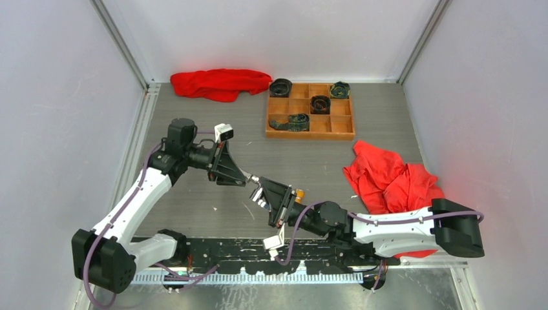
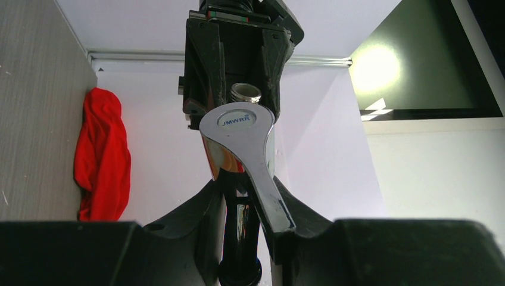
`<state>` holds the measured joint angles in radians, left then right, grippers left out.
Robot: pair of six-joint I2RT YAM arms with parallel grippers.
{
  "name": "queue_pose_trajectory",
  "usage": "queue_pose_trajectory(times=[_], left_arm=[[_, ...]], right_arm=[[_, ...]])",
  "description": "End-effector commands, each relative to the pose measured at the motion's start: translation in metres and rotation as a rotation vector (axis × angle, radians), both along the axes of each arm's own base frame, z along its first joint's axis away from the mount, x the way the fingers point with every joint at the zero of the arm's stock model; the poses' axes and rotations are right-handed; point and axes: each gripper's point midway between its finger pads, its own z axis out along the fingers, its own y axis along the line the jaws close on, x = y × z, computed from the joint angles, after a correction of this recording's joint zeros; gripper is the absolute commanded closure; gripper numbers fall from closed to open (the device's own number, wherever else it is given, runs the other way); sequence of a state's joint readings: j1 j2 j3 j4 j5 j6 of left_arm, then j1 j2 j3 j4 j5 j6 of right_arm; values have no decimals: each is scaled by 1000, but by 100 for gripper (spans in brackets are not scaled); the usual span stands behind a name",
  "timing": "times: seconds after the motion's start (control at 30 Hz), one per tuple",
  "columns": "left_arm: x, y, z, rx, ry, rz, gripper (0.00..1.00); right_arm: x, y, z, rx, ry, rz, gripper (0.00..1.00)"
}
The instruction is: Install the water faucets
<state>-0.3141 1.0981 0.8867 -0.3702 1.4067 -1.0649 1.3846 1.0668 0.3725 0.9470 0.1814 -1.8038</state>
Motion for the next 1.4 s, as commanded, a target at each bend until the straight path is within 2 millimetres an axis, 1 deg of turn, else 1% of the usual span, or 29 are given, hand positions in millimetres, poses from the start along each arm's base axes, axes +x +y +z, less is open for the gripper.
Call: queue_pose_trajectory(times=[0.0,0.53,0.9,1.37], left_arm=[[0,0,6,-29,-56,-21,100],[-2,1,12,-35,-76,-19,100],[-3,1,8,-32,-65,-19,100],[0,0,5,-26,-62,-16,100]], right_arm=[[-6,-9,43,124,-44,11,100],[0,0,21,84,4,0,100],[-3,4,22,74,5,19,100],[-5,5,9,-1,55,45,100]])
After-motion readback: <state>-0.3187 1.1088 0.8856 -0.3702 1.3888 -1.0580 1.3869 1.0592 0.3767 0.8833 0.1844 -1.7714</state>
